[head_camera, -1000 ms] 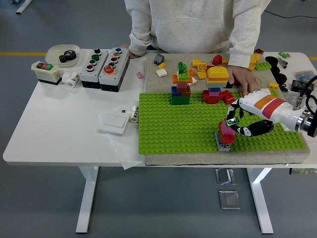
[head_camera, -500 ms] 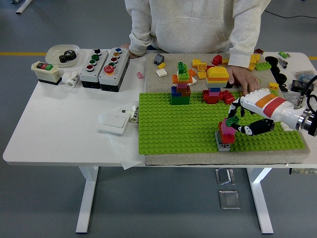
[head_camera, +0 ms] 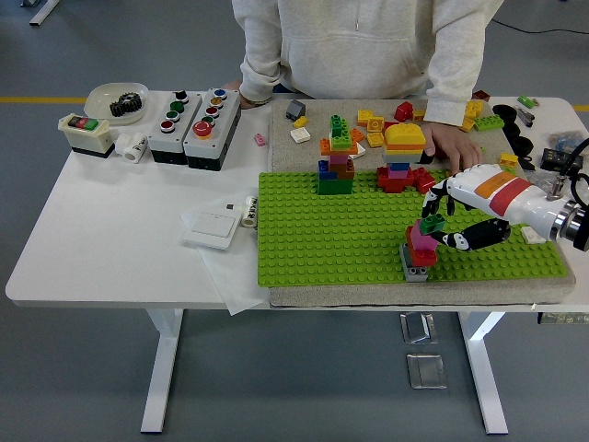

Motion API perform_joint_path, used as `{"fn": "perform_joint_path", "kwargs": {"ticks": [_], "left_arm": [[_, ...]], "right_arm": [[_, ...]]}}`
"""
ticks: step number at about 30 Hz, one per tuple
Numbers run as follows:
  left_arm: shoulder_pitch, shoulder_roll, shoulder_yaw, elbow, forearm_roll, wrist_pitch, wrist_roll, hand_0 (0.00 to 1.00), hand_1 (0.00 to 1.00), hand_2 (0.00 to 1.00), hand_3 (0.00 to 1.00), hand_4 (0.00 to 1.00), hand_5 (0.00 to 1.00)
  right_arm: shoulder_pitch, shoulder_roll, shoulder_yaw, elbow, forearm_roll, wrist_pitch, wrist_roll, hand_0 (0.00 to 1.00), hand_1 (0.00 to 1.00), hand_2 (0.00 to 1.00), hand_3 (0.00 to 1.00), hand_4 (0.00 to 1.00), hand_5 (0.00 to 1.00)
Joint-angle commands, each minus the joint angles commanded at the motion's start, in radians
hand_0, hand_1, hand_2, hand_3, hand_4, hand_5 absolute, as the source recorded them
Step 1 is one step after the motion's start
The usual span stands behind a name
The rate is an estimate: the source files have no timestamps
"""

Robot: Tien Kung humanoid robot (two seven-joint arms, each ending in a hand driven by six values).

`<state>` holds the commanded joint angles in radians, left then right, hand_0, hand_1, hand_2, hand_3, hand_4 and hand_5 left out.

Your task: Pick up the brick,pile it on top of brick,press brick,pick up the brick,pile it on top of brick,press brick

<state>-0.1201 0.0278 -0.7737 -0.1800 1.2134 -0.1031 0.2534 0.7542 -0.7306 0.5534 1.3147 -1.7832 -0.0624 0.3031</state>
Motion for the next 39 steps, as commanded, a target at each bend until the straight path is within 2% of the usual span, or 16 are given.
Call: {"fn": "perform_joint_path", "kwargs": {"ticks": [9,10,28,39], "left_arm": [[-0.001,-0.001,-0.009,0.000,0.010,0.002,0.000,0.793,0.712,0.606,0.535,0.529,0.512],[-0.001,-0.001,-0.010,0.000,0.010,0.002,0.000,0.794,0.713,0.605,0.535,0.529,0.511],[0.003,-0.002,-0.013,0.000,0.015,0.002,0.001,0.793,0.714,0.605,0.535,0.529,0.513],[0.006,-0.003,-0.017,0.000,0.026,0.003,0.003,0.793,0.714,0.606,0.535,0.528,0.511]], "right_arm": [[-0.005,-0.005,0.016,0.010,0.002,0.008,0.000,0.275,0.436,0.560,0.573,0.730,0.223],[-0.006,-0.005,0.016,0.011,0.002,0.007,0.000,0.275,0.441,0.586,0.632,0.778,0.244],[-0.026,-0.014,0.030,0.009,-0.001,0.001,-0.003,0.259,0.431,0.566,0.591,0.769,0.244],[-0.040,-0.017,0.047,0.000,-0.011,-0.008,-0.010,0.257,0.430,0.570,0.604,0.795,0.269]]}}
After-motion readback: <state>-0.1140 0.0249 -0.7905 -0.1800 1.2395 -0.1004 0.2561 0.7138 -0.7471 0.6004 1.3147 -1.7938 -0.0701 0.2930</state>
